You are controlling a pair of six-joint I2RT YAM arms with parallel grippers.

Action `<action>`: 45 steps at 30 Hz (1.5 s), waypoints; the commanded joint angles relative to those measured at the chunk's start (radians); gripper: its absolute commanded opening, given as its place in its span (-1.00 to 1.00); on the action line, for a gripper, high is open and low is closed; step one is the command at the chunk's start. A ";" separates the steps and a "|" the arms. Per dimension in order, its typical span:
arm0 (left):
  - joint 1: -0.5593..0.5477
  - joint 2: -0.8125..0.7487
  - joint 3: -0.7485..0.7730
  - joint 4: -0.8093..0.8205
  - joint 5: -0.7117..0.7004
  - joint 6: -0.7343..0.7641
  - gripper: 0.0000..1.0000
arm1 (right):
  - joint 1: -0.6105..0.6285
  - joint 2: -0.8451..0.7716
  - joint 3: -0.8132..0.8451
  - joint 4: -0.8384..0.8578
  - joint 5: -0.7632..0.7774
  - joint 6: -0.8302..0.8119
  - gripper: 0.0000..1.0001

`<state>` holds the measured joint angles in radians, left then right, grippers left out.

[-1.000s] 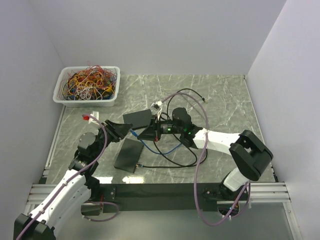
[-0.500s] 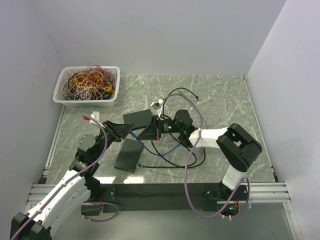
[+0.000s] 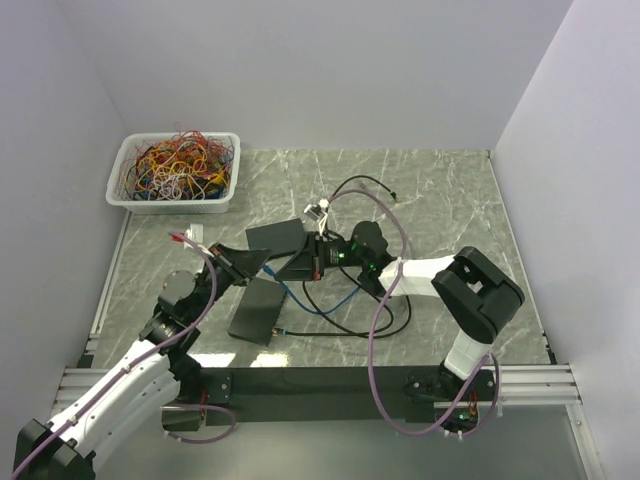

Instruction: Insert the plug into the switch port

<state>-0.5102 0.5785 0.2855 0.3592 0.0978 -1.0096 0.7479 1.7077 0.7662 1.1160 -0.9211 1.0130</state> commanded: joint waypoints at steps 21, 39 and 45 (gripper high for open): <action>-0.002 0.139 0.162 -0.393 -0.179 -0.058 -0.99 | 0.251 -0.226 0.300 -1.075 0.806 -0.792 0.12; -0.004 0.142 0.156 -0.393 -0.187 -0.040 -0.99 | 0.297 -0.164 0.337 -1.064 0.818 -0.775 0.08; -0.004 0.133 0.142 -0.384 -0.187 -0.046 -0.99 | 0.297 -0.132 0.363 -1.073 0.800 -0.777 0.08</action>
<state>-0.5121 0.7235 0.4129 -0.0357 -0.0769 -1.0599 1.0367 1.5600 1.0744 0.0071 -0.1188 0.2375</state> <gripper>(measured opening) 0.128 0.539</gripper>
